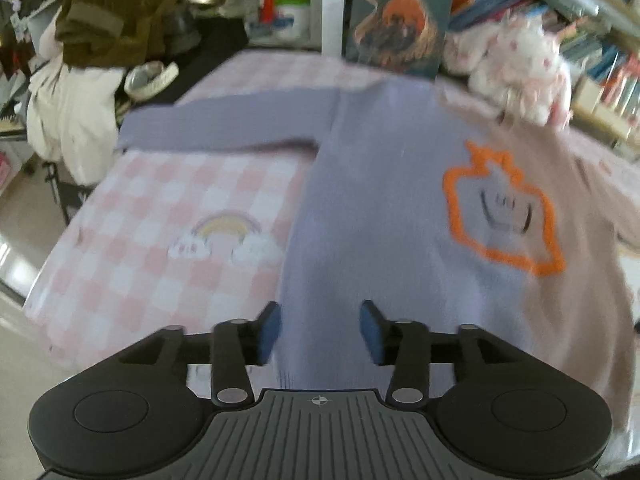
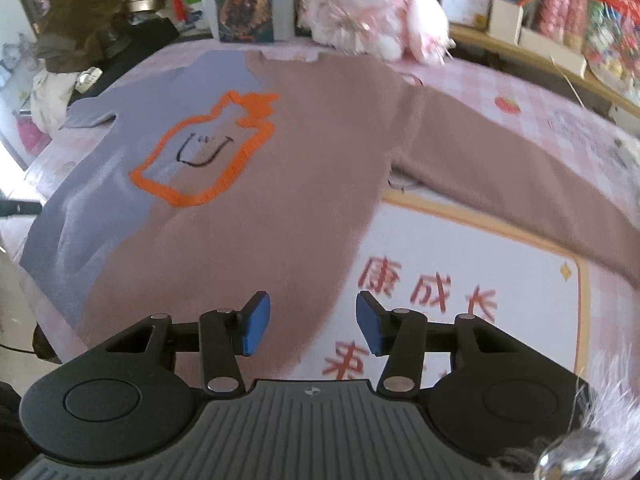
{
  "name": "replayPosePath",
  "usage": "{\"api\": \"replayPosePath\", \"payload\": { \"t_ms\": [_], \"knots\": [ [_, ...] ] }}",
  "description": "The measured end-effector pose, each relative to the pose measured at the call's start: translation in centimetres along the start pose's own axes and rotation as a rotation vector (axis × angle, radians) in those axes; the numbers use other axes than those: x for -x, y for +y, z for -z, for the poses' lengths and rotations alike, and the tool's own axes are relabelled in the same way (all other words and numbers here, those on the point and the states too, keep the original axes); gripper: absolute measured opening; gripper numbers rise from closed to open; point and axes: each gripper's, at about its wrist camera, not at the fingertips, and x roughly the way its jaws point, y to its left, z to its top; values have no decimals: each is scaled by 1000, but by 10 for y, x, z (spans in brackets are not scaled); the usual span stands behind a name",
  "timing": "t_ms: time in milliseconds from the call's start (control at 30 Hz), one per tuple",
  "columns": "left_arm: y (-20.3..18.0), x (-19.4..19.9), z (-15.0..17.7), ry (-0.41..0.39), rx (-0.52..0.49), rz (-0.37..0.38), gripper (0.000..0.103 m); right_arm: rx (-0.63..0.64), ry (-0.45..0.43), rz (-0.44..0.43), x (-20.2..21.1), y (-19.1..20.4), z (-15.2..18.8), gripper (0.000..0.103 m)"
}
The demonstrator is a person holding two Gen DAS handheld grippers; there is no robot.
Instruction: Fold clothes
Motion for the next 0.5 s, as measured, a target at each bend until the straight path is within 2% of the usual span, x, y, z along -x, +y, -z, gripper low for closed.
{"api": "replayPosePath", "payload": {
  "t_ms": [100,167,300,433,467,500],
  "knots": [
    [-3,-13,-12,-1,6,30,52,-33,22,7,-1,1,5,43],
    [-6,-28,-17,19,-15,20,52,-53,31,15,-3,4,8,43],
    [-3,-52,-18,41,-42,8,51,-92,46,44,-8,11,13,26],
    [-1,-59,-19,14,-83,22,45,-88,31,80,-10,24,14,12],
    [0,-60,-20,5,-88,31,31,-82,19,104,-10,27,15,10],
    [0,-62,-23,5,-87,56,2,-77,3,132,-10,31,16,7]
  ]
}}
